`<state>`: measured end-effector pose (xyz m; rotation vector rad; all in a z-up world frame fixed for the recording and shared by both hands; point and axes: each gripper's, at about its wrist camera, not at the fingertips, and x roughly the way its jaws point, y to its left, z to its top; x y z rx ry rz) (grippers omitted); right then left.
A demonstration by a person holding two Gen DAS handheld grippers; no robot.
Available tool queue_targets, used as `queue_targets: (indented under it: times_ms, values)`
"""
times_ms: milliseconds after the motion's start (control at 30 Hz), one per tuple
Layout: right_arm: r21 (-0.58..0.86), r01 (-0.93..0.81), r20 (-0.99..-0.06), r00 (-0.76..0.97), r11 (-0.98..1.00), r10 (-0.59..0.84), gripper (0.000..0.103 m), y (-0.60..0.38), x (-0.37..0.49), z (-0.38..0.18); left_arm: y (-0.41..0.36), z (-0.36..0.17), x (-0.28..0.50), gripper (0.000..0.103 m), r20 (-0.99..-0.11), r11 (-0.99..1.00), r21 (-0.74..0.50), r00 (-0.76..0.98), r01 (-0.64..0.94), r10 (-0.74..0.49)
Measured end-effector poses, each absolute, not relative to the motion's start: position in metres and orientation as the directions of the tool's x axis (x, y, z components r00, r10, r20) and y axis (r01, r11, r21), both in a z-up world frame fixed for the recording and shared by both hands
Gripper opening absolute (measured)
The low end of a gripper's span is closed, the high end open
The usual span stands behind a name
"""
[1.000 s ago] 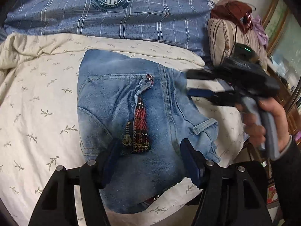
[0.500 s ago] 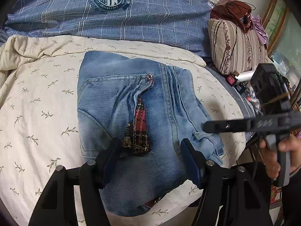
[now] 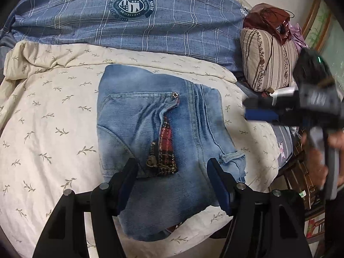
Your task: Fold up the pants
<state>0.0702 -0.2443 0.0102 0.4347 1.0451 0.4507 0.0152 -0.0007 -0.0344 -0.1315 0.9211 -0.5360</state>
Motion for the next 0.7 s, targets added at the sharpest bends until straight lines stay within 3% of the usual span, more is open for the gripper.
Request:
queue_targets:
  times_ms: [100, 167, 233, 300, 433, 533, 633, 700]
  values:
    - [0.672, -0.151, -0.640, 0.376, 0.725, 0.671, 0.063, -0.230, 0.100, -0.003, 0.000, -0.036, 0.016, 0.068, -0.725, 0.863, -0.325, 0.483, 0.387, -0.490]
    - [0.648, -0.110, -0.689, 0.337, 0.754, 0.641, 0.062, -0.231, 0.123, -0.031, 0.000, -0.036, 0.016, 0.068, -0.726, 0.862, -0.323, 0.482, 0.390, -0.491]
    - [0.608, -0.007, -0.754, 0.308, 0.794, 0.580, 0.041, -0.238, 0.137, -0.065, 0.000, -0.035, 0.015, 0.068, -0.722, 0.859, -0.320, 0.483, 0.400, -0.494]
    - [0.652, 0.024, -0.720, 0.333, 0.758, 0.609, 0.040, -0.245, 0.135, -0.064, -0.001, -0.035, 0.014, 0.068, -0.725, 0.861, -0.313, 0.485, 0.401, -0.489]
    - [0.627, -0.044, -0.718, 0.356, 0.778, 0.598, 0.056, -0.240, 0.117, -0.040, -0.001, -0.036, 0.013, 0.070, -0.726, 0.863, -0.310, 0.488, 0.398, -0.485]
    - [0.549, -0.024, -0.751, 0.425, 0.836, 0.505, 0.075, -0.245, 0.104, -0.025, -0.004, -0.037, 0.013, 0.071, -0.729, 0.867, -0.300, 0.491, 0.397, -0.477]
    - [0.477, 0.016, -0.797, 0.430, 0.879, 0.424, 0.078, -0.257, 0.106, -0.032, -0.005, -0.037, 0.013, 0.072, -0.731, 0.868, -0.295, 0.491, 0.400, -0.474]
    - [0.502, 0.046, -0.802, 0.399, 0.863, 0.445, 0.078, -0.266, 0.110, -0.045, -0.004, -0.037, 0.013, 0.072, -0.731, 0.867, -0.295, 0.490, 0.401, -0.475]
